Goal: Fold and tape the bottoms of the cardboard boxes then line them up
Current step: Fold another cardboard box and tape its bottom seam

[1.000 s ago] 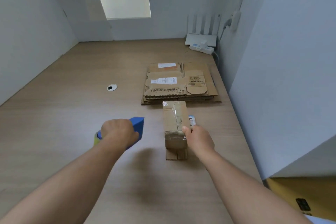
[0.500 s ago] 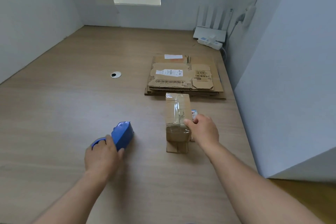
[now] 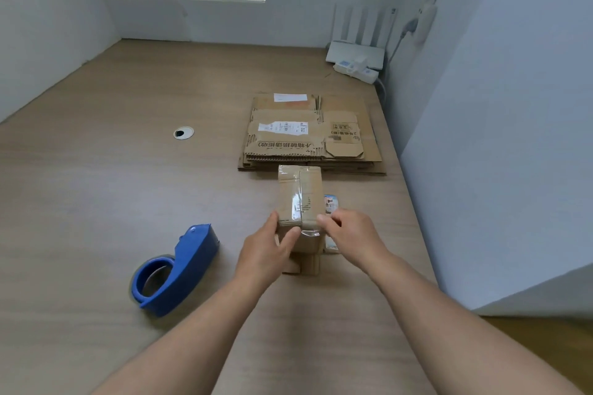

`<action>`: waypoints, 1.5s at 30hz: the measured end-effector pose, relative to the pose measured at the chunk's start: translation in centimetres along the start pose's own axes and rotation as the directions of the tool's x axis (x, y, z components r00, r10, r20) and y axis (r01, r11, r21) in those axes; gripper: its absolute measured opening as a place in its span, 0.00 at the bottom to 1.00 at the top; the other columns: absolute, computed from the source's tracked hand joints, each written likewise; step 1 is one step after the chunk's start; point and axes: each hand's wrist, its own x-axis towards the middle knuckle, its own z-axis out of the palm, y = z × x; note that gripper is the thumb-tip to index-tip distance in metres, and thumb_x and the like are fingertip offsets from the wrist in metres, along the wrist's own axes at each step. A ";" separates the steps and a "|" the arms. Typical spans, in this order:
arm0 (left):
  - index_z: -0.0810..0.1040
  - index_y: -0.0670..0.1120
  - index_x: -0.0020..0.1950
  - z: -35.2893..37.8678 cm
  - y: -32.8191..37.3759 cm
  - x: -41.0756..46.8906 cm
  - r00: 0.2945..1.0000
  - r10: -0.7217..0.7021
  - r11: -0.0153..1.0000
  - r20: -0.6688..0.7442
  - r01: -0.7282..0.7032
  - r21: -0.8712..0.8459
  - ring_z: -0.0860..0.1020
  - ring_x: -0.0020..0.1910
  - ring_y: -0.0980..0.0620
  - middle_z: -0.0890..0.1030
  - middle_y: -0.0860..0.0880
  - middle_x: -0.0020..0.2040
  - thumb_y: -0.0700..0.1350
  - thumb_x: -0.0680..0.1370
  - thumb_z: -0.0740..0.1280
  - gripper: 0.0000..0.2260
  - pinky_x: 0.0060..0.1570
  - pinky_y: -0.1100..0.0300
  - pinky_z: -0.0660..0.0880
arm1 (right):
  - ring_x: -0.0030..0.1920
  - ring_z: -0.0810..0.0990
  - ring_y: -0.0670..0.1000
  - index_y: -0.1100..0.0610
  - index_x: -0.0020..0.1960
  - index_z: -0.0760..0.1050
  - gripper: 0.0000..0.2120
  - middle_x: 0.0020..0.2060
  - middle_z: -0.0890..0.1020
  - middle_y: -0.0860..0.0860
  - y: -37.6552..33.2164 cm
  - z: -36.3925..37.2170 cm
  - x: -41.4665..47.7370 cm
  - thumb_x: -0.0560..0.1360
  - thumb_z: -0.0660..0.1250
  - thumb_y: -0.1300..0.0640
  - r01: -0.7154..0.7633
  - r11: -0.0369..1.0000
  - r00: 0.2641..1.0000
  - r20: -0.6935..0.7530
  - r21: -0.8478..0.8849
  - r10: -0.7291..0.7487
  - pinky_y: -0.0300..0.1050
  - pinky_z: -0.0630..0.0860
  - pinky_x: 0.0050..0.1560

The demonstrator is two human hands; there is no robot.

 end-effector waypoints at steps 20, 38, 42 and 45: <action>0.75 0.51 0.66 -0.7 -1.5 1.3 0.998 0.051 0.986 -0.039 -0.057 -0.154 0.75 0.57 0.62 0.78 0.60 0.56 0.42 0.80 0.63 0.15 0.55 0.75 0.67 | 0.28 0.75 0.53 0.58 0.33 0.73 0.12 0.28 0.75 0.51 3.4 1.9 0.1 0.71 0.57 0.53 0.384 0.783 0.800 -0.247 -0.490 -0.547 0.39 0.67 0.24; 0.78 0.48 0.63 -0.9 -1.9 2.5 0.998 -0.047 0.969 -0.032 0.038 -0.243 0.81 0.49 0.53 0.79 0.63 0.45 0.40 0.79 0.65 0.13 0.56 0.55 0.78 | 0.41 0.70 0.46 0.59 0.49 0.81 0.08 0.40 0.79 0.51 1.3 -3.0 2.0 0.76 0.65 0.56 0.285 0.929 0.930 0.303 -0.235 -0.208 0.41 0.61 0.37; 0.78 0.45 0.63 -0.7 -2.3 2.9 0.998 -0.045 0.954 -0.036 0.033 -0.299 0.79 0.47 0.61 0.80 0.57 0.51 0.39 0.78 0.66 0.14 0.48 0.66 0.79 | 0.42 0.73 0.47 0.56 0.46 0.79 0.12 0.44 0.82 0.51 1.9 -2.3 2.3 0.74 0.68 0.47 0.312 0.905 0.926 0.305 -0.288 -0.223 0.40 0.62 0.39; 0.79 0.44 0.62 -0.6 -2.5 3.3 0.997 -0.072 0.938 -0.028 0.058 -0.341 0.80 0.48 0.61 0.81 0.52 0.54 0.40 0.77 0.67 0.13 0.47 0.65 0.80 | 0.43 0.77 0.54 0.58 0.42 0.77 0.16 0.42 0.82 0.53 2.2 -1.4 2.6 0.76 0.62 0.45 0.399 0.823 0.917 0.175 -0.403 -0.359 0.42 0.62 0.37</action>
